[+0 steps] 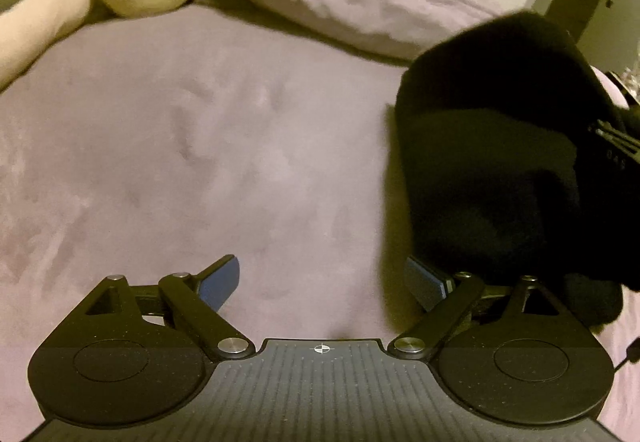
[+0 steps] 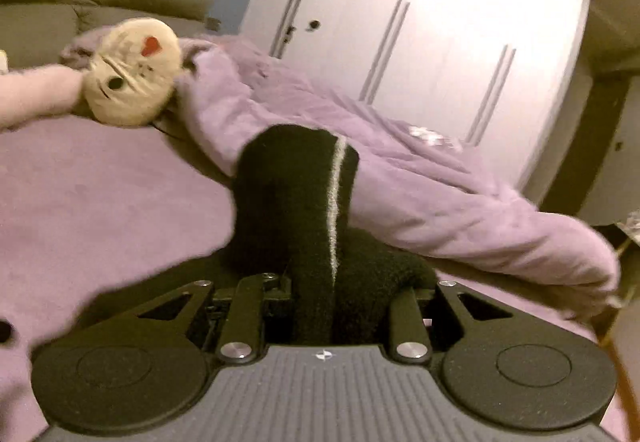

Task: Fold small clothes
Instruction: 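Lay the held edge onto the folded sweater and open the right gripper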

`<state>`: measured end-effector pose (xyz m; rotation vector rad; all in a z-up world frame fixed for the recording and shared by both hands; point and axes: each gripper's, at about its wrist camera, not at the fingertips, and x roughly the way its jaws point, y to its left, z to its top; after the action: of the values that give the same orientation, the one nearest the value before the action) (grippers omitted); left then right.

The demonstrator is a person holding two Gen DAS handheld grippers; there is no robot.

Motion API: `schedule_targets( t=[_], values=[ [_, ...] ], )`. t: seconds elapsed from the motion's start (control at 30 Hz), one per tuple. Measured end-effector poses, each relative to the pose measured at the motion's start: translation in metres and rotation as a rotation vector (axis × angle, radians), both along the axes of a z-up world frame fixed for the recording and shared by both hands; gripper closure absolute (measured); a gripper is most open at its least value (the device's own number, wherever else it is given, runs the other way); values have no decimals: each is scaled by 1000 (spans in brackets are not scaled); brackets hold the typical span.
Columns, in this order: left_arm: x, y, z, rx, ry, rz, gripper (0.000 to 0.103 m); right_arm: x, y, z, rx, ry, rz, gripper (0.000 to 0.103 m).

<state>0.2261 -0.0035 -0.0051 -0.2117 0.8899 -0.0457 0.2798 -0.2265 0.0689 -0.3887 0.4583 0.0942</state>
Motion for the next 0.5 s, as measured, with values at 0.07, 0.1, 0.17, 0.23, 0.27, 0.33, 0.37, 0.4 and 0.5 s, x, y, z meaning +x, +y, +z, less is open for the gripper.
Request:
schedule_targets(
  t=[0.07, 0.1, 0.17, 0.23, 0.27, 0.33, 0.37, 0.4, 0.5],
  values=[
    [-2, -12, 2, 5, -10, -29, 9, -3, -24, -8, -50, -5, -49, 82],
    [-2, -17, 1, 9, -8, -42, 9, -3, -39, -17, -91, -1, -92, 82],
    [-1, -32, -2, 24, -9, -77, 9, -3, -67, -32, -95, 17, -167, 81],
    [2, -46, -7, 38, 7, -98, 9, 4, -98, -59, -92, 85, -249, 72],
    [4, -52, -8, 33, 13, -109, 9, 8, -110, -71, -50, 149, -257, 68],
    [8, -62, -8, 28, 13, -129, 9, 6, -137, -81, 118, 231, -244, 55],
    [10, -66, -7, 38, 3, -138, 9, -2, -149, -72, 196, 196, -259, 46],
    [11, -69, -5, 52, -7, -142, 9, -9, -159, -63, 261, 163, -293, 31],
    [17, -78, 6, 68, -55, -131, 9, -36, -184, -37, 420, 67, -346, 30]
  ],
)
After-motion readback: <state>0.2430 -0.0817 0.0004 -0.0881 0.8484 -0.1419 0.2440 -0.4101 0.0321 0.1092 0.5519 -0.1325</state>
